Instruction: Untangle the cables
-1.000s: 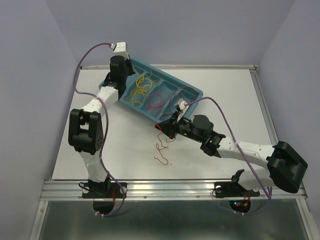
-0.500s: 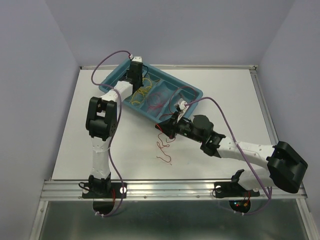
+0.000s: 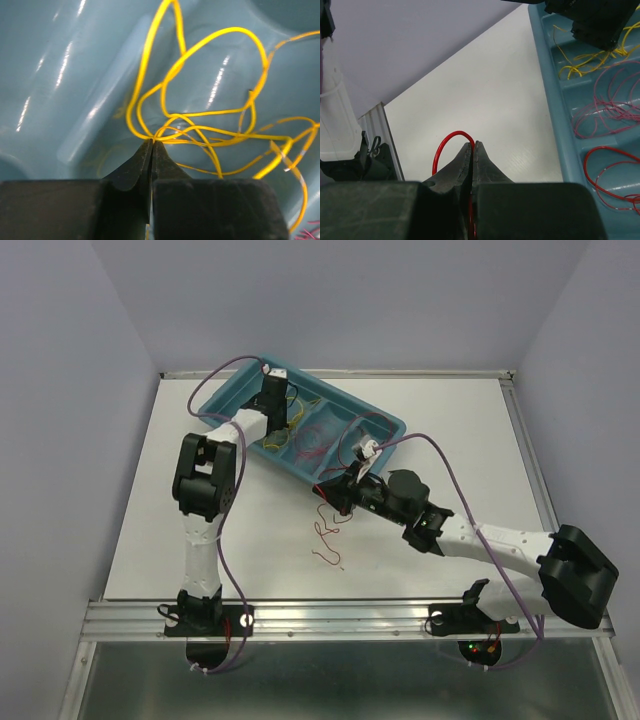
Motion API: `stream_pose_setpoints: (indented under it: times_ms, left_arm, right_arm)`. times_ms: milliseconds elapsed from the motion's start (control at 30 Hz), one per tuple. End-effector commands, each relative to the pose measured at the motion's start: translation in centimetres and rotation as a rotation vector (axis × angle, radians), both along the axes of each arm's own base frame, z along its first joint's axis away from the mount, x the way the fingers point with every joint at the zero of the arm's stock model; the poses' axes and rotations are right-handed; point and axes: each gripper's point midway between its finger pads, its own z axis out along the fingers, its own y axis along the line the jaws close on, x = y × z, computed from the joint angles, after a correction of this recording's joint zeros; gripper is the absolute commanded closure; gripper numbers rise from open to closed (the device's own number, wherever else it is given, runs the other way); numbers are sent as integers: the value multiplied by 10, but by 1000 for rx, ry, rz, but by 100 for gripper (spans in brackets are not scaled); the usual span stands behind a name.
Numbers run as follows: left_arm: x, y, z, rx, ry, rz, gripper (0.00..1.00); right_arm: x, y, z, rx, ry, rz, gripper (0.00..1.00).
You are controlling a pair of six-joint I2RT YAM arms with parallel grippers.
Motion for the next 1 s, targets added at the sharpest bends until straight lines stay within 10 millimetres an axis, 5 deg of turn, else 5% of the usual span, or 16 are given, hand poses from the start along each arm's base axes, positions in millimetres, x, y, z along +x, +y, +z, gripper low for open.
stream_pose_setpoints:
  times_ms: [0,333,467,500,700,733,767,800,967]
  left_arm:
    - [7,-16,33,-45,-63,-51,85]
    - [-9,-17,102,-38,-174,-153,69]
    - [-20,-10,125,-19,-258,-178,48]
    - [-20,-9,143,-26,-315,-176,47]
    - [-31,-3,157,-9,-349,-177,42]
    - [-36,-6,158,-2,-349,-227,30]
    - [-39,-7,159,1,-353,-244,7]
    - [-44,-7,160,7,-361,-259,1]
    - [-59,4,171,26,-418,-254,1]
  right_arm:
    - [7,-7,8,25,-2,-76,99]
    - [7,-7,33,25,58,-87,99]
    - [3,-8,55,33,45,-68,99]
    - [3,-9,56,21,49,-72,99]
    - [11,-12,111,53,-28,-107,99]
    - [15,-12,124,53,-46,-119,99]
    - [16,-10,131,53,-59,-118,99]
    - [23,-14,135,42,-72,-157,99]
    - [47,-17,161,25,-124,-266,99]
